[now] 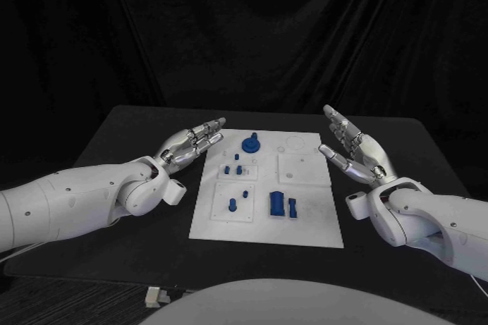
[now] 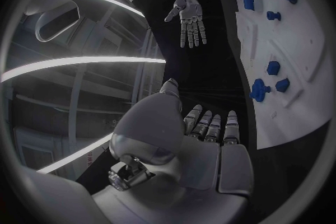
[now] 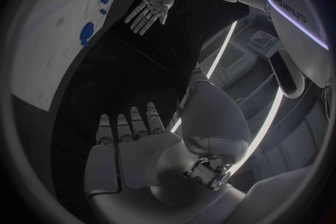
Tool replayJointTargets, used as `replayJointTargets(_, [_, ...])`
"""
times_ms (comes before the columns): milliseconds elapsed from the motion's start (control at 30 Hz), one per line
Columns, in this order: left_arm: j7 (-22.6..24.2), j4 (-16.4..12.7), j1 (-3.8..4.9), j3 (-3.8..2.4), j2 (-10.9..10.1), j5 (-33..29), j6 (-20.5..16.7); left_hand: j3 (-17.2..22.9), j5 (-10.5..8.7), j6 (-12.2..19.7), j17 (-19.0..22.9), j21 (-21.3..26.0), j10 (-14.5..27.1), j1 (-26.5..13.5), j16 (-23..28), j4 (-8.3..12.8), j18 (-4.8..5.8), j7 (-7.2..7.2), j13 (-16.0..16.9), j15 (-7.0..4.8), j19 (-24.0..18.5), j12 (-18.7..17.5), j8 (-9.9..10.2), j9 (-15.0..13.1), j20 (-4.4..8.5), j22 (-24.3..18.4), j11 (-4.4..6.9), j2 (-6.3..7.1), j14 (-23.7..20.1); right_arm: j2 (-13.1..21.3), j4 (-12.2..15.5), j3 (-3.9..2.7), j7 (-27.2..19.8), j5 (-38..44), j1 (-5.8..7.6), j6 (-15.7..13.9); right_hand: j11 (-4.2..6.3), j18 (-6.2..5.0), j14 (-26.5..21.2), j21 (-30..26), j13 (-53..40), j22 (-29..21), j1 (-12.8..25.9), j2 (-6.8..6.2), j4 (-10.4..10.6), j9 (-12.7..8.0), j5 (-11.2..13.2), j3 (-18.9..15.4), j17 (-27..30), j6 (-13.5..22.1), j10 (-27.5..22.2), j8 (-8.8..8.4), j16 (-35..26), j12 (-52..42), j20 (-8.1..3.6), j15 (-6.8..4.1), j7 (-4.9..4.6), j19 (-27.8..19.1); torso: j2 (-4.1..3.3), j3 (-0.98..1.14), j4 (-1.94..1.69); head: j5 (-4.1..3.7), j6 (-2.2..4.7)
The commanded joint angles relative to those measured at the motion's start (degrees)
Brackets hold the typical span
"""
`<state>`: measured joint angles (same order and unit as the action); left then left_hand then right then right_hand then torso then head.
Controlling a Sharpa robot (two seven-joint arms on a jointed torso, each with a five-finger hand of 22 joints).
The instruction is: Assemble the parts on the task board
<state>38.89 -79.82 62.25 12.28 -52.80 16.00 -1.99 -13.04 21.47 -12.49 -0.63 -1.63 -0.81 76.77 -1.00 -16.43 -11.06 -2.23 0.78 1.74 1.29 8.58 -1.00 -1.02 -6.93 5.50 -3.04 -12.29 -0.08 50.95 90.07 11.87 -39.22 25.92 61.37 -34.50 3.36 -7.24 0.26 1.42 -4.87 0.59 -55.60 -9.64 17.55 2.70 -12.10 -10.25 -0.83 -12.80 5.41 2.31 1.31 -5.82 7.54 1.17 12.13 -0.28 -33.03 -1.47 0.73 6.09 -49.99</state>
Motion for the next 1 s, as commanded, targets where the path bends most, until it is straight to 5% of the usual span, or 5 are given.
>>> replayJointTargets(33, [17.0,0.0,-0.05,-0.06,0.1,0.8,-0.8,-3.1,-0.77,0.2,0.6,0.7,-0.2,-1.5,0.8,-0.3,1.74,0.91,0.5,-0.75,-0.2,-0.4,-0.6,-0.6,0.73,-0.6,0.98,0.56,0.1,-0.1,-0.2,-0.03,-3.2,-0.5,-0.32,1.4,0.00,-2.61,-0.3,-1.4,0.8,-0.6,0.4,-1.75,-0.2,-0.7,0.2,-2.2,0.8,-0.3,-1.4,-0.65,-1.3,-0.7,-0.82,-0.35,-0.74,0.3,0.02,-0.01,-0.05,-0.23,-0.01])
replayJointTargets(533, [17.2,0.3,-0.05,-0.06,0.5,0.9,-1.1,-3.1,-0.56,0.0,0.6,0.7,-0.1,-1.3,0.7,-0.3,1.89,0.74,0.5,-0.73,-0.2,-0.5,-0.6,-0.6,0.82,-0.8,1.20,0.57,0.1,-0.3,-0.5,-0.03,-3.3,-0.5,-0.79,1.4,0.46,-2.63,-0.3,-1.4,1.5,-0.6,-0.7,-2.17,-0.2,-0.9,0.2,-2.6,0.8,-0.5,-2.3,-0.65,-1.3,-1.0,-1.88,-1.35,-1.13,0.3,0.13,-0.03,-0.02,-0.55,-0.01])
replayJointTargets(633, [-0.1,0.3,-0.01,-0.07,0.4,0.5,-1.0,3.4,-7.09,4.3,0.6,1.6,0.8,-26.0,1.0,5.4,3.33,2.23,-0.8,-1.74,-1.3,-2.6,1.0,1.0,2.55,-5.5,3.04,4.28,0.1,-0.3,-0.5,-0.12,-0.3,-0.7,-0.64,0.7,-3.36,2.28,-0.3,-1.4,4.9,-0.6,29.7,4.17,-11.9,-2.7,6.3,5.2,0.8,6.7,-5.4,-2.31,-1.3,5.8,-7.54,-1.17,-12.13,0.3,0.23,0.04,-0.05,-0.64,0.13])
replayJointTargets(700, [-0.2,0.1,-0.05,-0.28,0.5,0.3,-1.7,3.4,-8.02,4.5,0.6,1.6,0.8,-29.5,1.0,5.5,3.33,2.23,-0.8,-1.74,-1.3,-2.9,1.0,1.0,2.65,-5.5,3.04,4.78,0.1,-0.5,-0.5,-0.44,-0.1,-1.4,-0.66,0.5,-3.36,2.87,-0.3,-1.4,4.9,-0.6,39.0,9.64,-17.5,-2.7,7.9,10.3,0.8,8.6,-5.4,-2.31,-1.3,5.8,-7.54,-1.17,-12.13,0.3,0.26,0.07,-0.07,-0.76,0.47])
replayJointTargets(1000, [-2.1,-2.1,-0.49,-2.89,2.2,-3.3,-10.5,6.1,-12.03,6.2,0.6,1.6,0.8,-43.8,1.0,8.8,3.35,2.23,-0.8,-1.74,-1.3,-4.0,1.0,1.0,6.93,-5.5,3.04,6.85,0.1,-2.6,-0.4,-4.54,3.3,-10.2,-0.86,-3.2,-3.36,2.87,-0.3,-1.4,4.9,-0.6,55.6,9.64,-17.5,-2.7,12.1,10.3,0.8,12.8,-5.4,-2.31,-1.3,5.8,-7.54,-1.17,-12.13,0.3,0.73,0.48,-0.26,-2.31,4.88])
